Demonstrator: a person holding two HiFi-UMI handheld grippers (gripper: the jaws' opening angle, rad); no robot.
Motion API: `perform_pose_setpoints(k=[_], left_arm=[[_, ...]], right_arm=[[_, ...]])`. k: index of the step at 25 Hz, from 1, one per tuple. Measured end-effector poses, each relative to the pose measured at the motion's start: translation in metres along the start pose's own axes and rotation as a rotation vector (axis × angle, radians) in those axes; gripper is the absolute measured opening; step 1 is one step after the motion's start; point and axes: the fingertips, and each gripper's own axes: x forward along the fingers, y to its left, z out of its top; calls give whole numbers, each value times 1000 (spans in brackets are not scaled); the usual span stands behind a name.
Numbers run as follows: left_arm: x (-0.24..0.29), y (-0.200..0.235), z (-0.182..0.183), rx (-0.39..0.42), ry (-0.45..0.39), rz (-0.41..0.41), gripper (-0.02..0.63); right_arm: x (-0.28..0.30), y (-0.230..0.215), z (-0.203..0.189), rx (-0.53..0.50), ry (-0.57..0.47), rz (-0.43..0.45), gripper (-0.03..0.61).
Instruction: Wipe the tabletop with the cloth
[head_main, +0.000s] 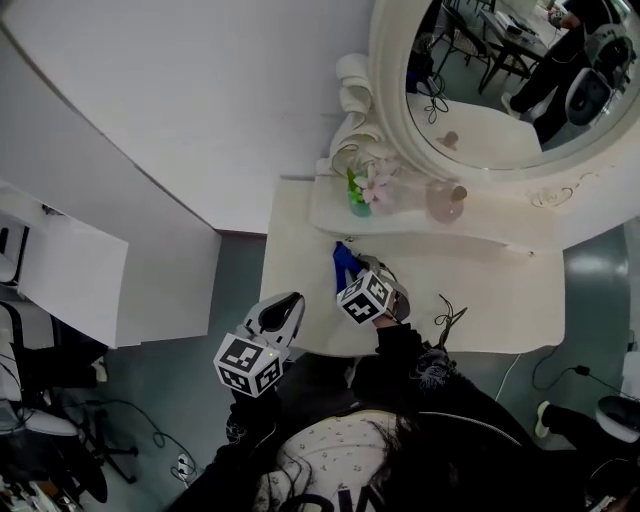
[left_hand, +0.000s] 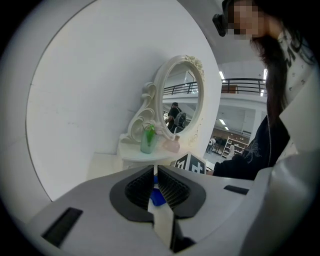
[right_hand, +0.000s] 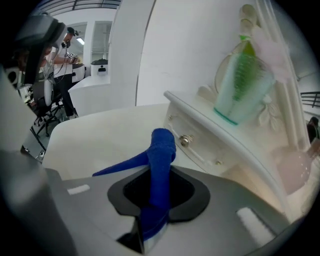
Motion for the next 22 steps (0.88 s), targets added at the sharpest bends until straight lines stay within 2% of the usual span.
perform_pose_setpoints(k=[5, 15, 22], left_arm=[[33, -39, 5, 27, 14, -47, 3], [120, -153, 3, 74, 73, -182, 3], [168, -207, 4, 88, 86, -227, 3]], right_arm=[[-27, -44, -49, 68, 17, -49, 75], [-85, -144, -163, 203, 62, -135, 75], [-119, -197, -223, 256, 72, -181, 75]])
